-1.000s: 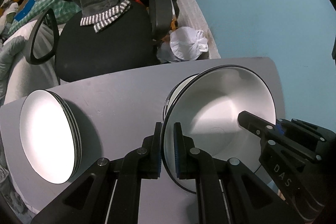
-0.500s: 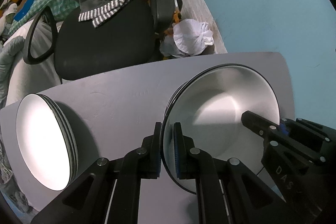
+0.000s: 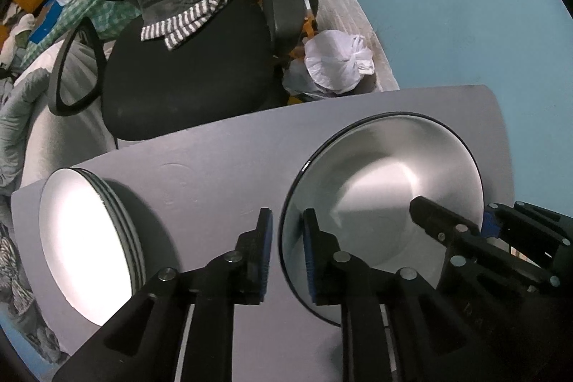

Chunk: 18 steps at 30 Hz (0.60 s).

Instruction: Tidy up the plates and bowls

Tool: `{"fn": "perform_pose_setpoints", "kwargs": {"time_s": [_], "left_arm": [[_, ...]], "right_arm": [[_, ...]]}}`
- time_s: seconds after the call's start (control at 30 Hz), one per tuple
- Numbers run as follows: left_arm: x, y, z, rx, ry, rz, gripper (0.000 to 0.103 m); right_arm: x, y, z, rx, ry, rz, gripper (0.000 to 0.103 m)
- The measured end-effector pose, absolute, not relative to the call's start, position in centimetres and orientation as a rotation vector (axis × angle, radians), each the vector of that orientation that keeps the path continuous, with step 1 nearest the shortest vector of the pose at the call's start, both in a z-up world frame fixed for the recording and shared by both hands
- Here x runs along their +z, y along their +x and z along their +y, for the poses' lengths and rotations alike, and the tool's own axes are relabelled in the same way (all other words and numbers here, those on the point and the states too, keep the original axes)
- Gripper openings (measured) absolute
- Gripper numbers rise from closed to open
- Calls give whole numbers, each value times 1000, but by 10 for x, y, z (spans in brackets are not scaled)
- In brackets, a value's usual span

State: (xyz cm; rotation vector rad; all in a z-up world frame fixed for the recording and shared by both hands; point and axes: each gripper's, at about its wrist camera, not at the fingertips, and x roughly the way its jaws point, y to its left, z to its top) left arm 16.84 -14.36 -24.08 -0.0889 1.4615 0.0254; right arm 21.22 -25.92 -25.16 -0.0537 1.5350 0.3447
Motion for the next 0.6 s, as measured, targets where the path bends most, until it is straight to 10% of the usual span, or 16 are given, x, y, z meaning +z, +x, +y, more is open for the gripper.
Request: {"fn": "perform_pose_setpoints", "kwargs": {"time_s": [0.6], "left_arm": [[-226, 162, -132, 14, -100, 1434, 29]], "right_arm": [[-240, 210, -255, 316, -51, 1535, 39]]}}
